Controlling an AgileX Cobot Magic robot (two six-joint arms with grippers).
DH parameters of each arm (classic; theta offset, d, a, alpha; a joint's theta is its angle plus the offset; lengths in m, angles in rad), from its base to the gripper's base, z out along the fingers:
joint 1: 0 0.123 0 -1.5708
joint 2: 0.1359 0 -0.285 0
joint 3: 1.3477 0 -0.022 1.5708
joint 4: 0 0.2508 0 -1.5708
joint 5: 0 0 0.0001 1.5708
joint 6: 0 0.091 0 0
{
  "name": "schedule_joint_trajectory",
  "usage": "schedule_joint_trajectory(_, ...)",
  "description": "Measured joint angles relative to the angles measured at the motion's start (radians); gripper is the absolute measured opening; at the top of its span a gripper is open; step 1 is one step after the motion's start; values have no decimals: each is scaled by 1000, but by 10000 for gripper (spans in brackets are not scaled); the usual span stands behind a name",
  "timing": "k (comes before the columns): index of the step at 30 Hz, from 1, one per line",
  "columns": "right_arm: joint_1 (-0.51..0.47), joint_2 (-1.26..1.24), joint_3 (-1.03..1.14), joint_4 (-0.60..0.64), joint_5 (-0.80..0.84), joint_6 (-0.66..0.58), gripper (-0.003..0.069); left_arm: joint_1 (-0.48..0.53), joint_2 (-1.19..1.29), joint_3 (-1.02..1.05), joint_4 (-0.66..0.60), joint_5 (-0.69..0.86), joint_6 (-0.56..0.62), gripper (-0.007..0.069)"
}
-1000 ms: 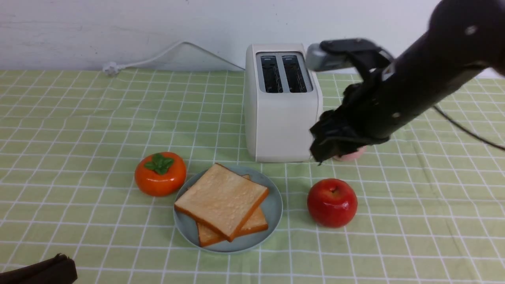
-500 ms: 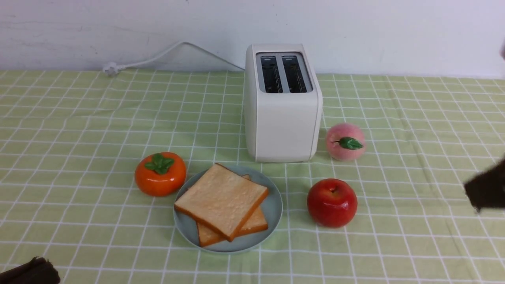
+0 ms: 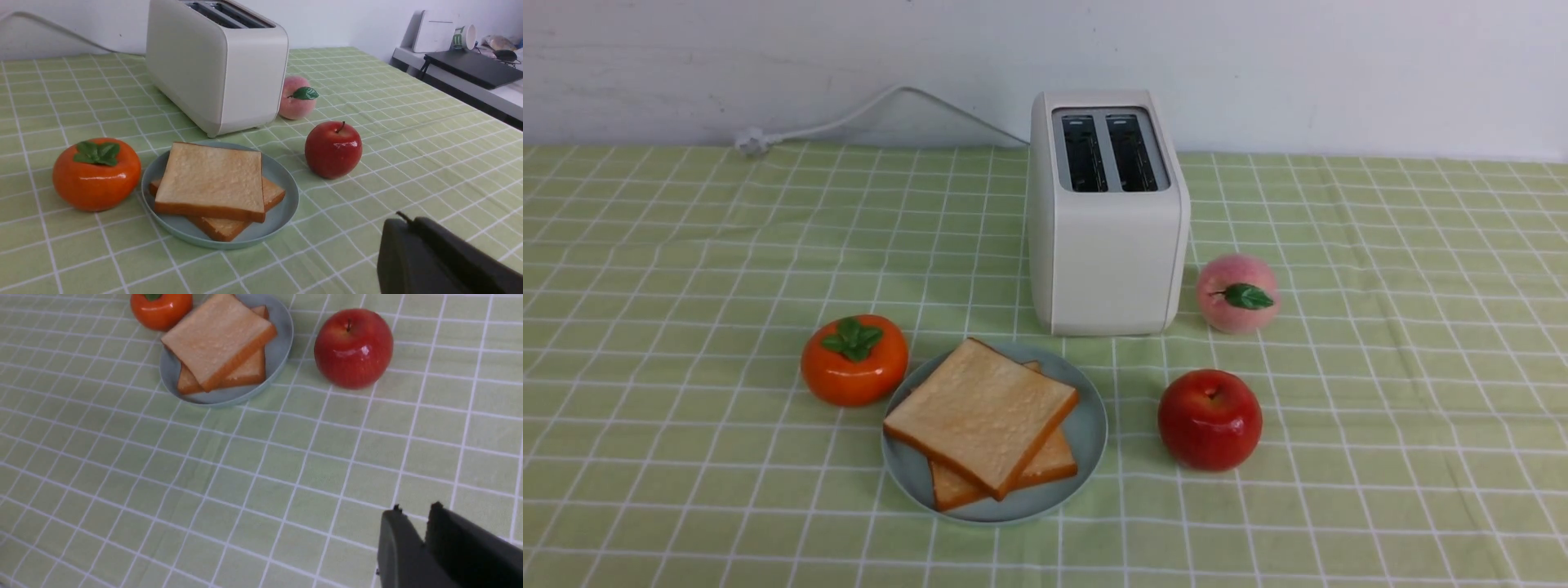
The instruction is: Take toasted bread from bread machine on green coffee tablecloth place on plate.
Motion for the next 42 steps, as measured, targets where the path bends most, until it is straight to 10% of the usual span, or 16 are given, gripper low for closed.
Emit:
schedule_joint_trajectory(12, -6, -19, 51, -6, 35, 1, 123, 0, 0, 0, 0, 5, 0, -13)
schedule_joint_trajectory(24, -383, -270, 428, 17, -411, -315, -20, 0, 0, 0, 0, 5, 0, -13)
schedule_joint_trajectory(42, -396, -422, 622, 12, -469, -336, -18, 0, 0, 3, 0, 18, 0, -13)
